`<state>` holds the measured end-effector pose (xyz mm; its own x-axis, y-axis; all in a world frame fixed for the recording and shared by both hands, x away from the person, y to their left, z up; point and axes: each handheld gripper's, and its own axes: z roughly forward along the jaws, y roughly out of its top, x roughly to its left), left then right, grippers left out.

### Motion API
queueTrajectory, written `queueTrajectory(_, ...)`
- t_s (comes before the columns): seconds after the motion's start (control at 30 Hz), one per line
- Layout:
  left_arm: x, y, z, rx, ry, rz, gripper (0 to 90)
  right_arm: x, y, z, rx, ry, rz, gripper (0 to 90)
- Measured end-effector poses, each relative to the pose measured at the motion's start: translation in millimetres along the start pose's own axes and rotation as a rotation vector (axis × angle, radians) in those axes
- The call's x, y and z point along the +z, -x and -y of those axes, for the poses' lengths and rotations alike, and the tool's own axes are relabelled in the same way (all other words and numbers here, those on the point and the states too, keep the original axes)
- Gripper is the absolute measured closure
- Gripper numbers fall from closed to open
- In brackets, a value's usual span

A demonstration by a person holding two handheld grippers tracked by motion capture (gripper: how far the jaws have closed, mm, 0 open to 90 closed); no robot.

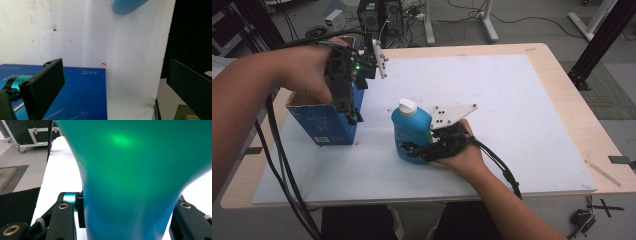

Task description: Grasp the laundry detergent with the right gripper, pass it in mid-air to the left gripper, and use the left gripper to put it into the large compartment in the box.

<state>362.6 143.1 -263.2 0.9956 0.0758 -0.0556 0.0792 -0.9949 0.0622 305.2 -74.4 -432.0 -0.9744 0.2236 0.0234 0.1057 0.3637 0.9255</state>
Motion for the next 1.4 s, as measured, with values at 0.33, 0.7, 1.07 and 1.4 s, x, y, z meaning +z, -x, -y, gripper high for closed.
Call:
queueTrajectory(0.33,-4.1,1.4,-5.1,0.012,-0.001,-0.004,1.7,-9.1,1.6,-8.3,-0.013,0.013,-0.004,46.4)
queueTrajectory(0.7,-12.3,12.4,-23.9,0.072,0.006,0.0,1.7,-28.7,9.4,-24.8,-0.027,0.004,-0.043,46.3)
queueTrajectory(1.07,-15.3,21.7,-36.6,0.103,-0.001,0.011,1.7,-19.3,7.9,-28.4,-0.038,-0.031,-0.127,46.3)
queueTrajectory(1.4,-22.8,30.9,-46.2,0.12,0.006,0.013,1.7,-0.6,7.2,-45.8,-0.058,-0.037,-0.188,46.4)
